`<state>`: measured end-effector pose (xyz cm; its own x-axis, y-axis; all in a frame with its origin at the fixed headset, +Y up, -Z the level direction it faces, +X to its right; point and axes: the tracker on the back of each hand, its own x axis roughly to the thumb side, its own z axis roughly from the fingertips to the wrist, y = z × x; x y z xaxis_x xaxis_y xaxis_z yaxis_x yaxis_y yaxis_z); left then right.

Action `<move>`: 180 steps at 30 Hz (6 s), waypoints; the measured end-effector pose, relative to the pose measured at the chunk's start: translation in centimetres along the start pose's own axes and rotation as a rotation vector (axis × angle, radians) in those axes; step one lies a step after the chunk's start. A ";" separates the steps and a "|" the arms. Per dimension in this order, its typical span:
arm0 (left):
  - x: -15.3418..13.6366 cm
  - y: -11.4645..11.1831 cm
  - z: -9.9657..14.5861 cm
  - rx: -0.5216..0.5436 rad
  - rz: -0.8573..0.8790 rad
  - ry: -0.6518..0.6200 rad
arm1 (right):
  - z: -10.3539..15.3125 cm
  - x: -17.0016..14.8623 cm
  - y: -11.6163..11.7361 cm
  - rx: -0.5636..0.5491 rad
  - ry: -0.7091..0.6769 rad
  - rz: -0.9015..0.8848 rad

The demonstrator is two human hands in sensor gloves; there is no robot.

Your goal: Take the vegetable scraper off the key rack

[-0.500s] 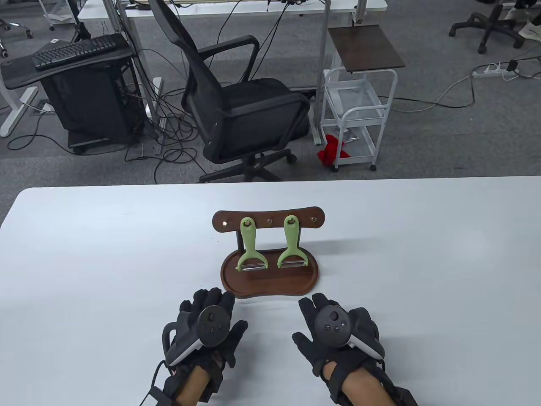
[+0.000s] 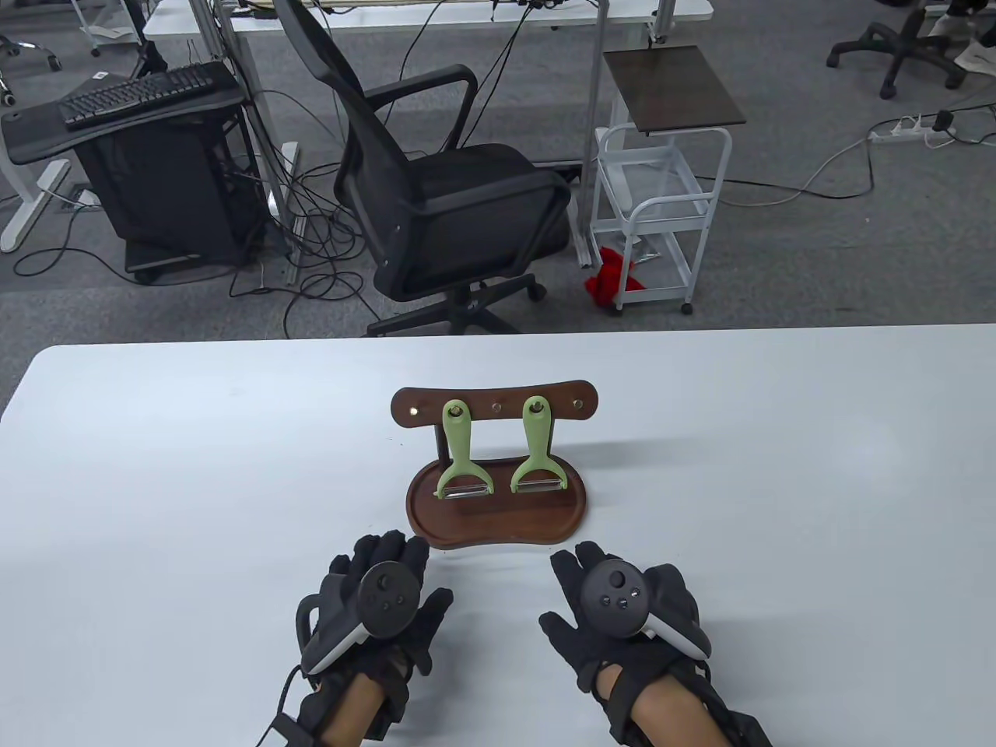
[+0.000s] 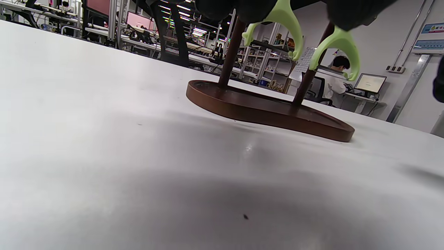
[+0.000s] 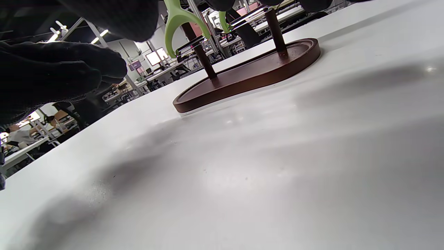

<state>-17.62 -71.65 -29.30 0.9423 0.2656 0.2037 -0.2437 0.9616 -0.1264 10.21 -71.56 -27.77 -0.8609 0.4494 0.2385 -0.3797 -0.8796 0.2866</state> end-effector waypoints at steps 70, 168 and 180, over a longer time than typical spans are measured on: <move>3.9 4.9 -8.9 0.295 0.045 0.297 | -0.3 -0.8 -0.4 0.015 0.012 -0.057; 2.8 -4.2 -2.6 -0.042 0.135 0.290 | -0.1 -0.7 -0.1 0.031 0.044 0.016; 3.1 -5.2 -3.0 -0.091 0.032 0.356 | -0.2 -0.8 0.3 0.048 0.056 0.034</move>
<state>-12.70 -75.99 -30.97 0.9592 0.2394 -0.1506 -0.2682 0.9388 -0.2162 10.76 -72.19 -28.07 -0.8909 0.4091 0.1970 -0.3347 -0.8849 0.3239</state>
